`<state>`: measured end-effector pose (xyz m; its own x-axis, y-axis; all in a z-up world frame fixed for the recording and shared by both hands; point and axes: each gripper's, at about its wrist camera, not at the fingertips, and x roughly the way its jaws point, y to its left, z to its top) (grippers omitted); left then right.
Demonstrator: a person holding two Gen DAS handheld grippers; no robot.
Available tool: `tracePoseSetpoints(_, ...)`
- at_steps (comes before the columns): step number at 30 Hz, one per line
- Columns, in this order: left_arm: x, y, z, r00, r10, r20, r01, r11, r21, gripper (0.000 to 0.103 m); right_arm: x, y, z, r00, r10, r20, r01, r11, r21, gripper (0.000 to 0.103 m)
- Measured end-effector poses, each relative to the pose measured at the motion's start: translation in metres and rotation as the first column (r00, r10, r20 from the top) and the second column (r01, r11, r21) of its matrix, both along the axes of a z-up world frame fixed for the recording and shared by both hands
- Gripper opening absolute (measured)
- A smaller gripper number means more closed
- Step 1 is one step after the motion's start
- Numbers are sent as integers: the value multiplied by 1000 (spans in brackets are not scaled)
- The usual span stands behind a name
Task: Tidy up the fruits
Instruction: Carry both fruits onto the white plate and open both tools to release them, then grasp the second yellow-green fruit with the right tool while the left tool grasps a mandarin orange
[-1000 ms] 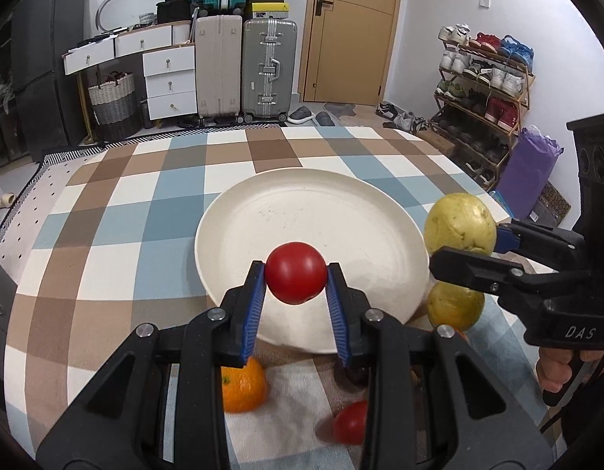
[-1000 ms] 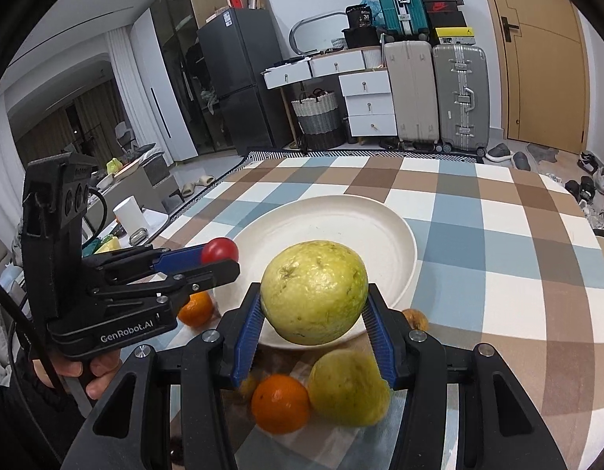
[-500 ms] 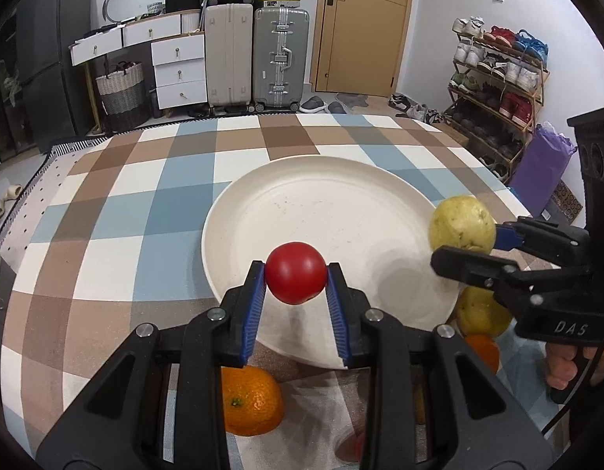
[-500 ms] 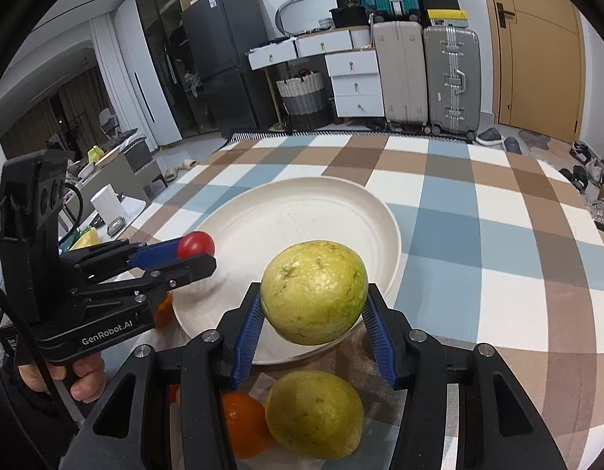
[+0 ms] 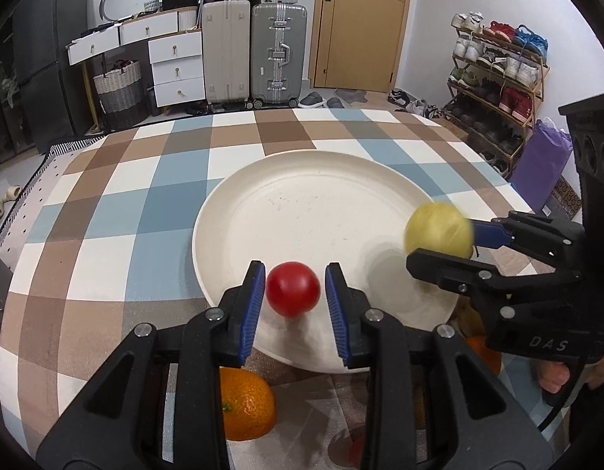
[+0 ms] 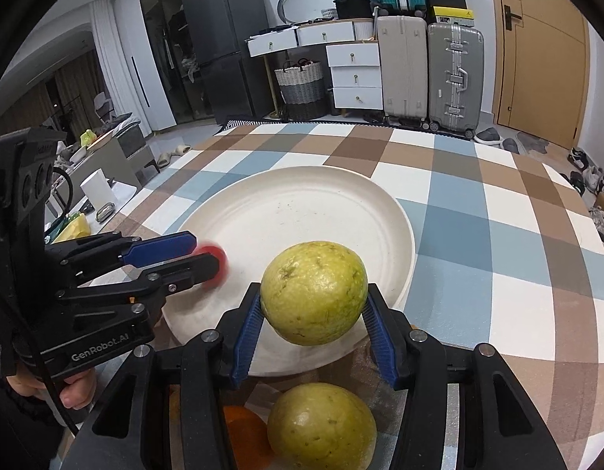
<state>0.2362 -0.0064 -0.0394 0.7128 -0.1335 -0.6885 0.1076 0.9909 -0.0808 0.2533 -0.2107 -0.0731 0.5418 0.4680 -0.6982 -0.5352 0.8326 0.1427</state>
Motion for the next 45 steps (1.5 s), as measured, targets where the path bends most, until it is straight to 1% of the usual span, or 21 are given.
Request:
tracePoseSetpoints(5, -2, 0, 2, 1000, 4, 8, -4, 1000, 9, 29, -4, -4, 7, 999, -13, 42, 12, 1000, 15, 54)
tracePoseSetpoints(6, -3, 1, 2, 1000, 6, 5, -6, 1000, 11, 31, -5, -5, 8, 999, -17, 48, 16, 1000, 16, 55)
tracePoseSetpoints(7, -4, 2, 3, 1000, 14, 2, -14, 1000, 13, 36, -5, -6, 9, 999, -21, 48, 20, 1000, 19, 57)
tracePoseSetpoints(8, -5, 2, 4, 1000, 19, 3, -20, 1000, 13, 40, -5, -8, 9, 999, -22, 46, 21, 1000, 23, 62)
tracePoseSetpoints(9, -7, 4, 5, 1000, 28, 8, -28, 1000, 12, 49, -7, -9, 10, 999, -22, 49, 21, 999, 31, 67)
tracePoseSetpoints(10, -9, 5, 7, 999, 34, 18, -35, 999, 9, 58, -8, -11, 12, 998, -24, 54, 22, 999, 39, 70)
tracePoseSetpoints(11, -12, 6, 10, 999, 40, 30, -41, 999, 2, 64, -9, -13, 14, 998, -27, 61, 24, 999, 45, 74)
tracePoseSetpoints(12, -16, 7, 13, 998, 46, 40, -46, 999, -5, 75, -11, -16, 16, 997, -32, 70, 28, 998, 51, 80)
tracePoseSetpoints(13, -18, 8, 15, 998, 50, 48, -50, 999, -9, 83, -13, -19, 18, 996, -37, 76, 33, 998, 59, 85)
tracePoseSetpoints(14, -23, 10, 18, 996, 55, 63, -54, 998, -15, 83, -14, -21, 19, 996, -44, 83, 39, 997, 64, 91)
tracePoseSetpoints(17, -35, 12, 23, 995, 56, 81, -54, 998, -26, 87, -21, -28, 20, 993, -62, 97, 54, 995, 79, 96)
tracePoseSetpoints(18, -38, 13, 23, 995, 56, 84, -54, 998, -30, 93, -24, -31, 21, 993, -62, 96, 54, 995, 88, 100)
tracePoseSetpoints(19, -41, 13, 24, 995, 57, 86, -55, 998, -32, 101, -26, -32, 21, 994, -60, 93, 52, 994, 95, 103)
tracePoseSetpoints(25, -67, 11, 24, 993, 60, 102, -59, 998, -14, 103, -37, -37, 26, 992, -61, 109, 48, 993, 112, 103)
tracePoseSetpoints(29, -85, 13, 21, 992, 67, 106, -66, 998, -15, 103, -40, -40, 24, 994, -59, 91, 48, 992, 118, 103)
tracePoseSetpoints(33, -97, 14, 19, 993, 71, 92, -70, 997, -17, 103, -50, -44, 21, 995, -48, 86, 39, 994, 104, 103)
tracePoseSetpoints(38, -111, 13, 16, 995, 40, 93, -37, 999, -30, 103, -59, -51, 16, 996, -50, 77, 44, 996, 79, 103)
tracePoseSetpoints(40, -116, 13, 15, 994, 49, 95, -47, 999, -24, 103, -61, -53, 15, 996, -46, 76, 40, 996, 73, 103)
tracePoseSetpoints(43, -119, 16, 16, 993, 63, 98, -59, 997, -44, 103, -64, -54, 15, 996, -40, 84, 35, 997, 63, 103)
tracePoseSetpoints(45, -120, 16, 17, 993, 57, 101, -51, 997, -58, 103, -64, -54, 14, 997, -32, 77, 27, 998, 55, 103)
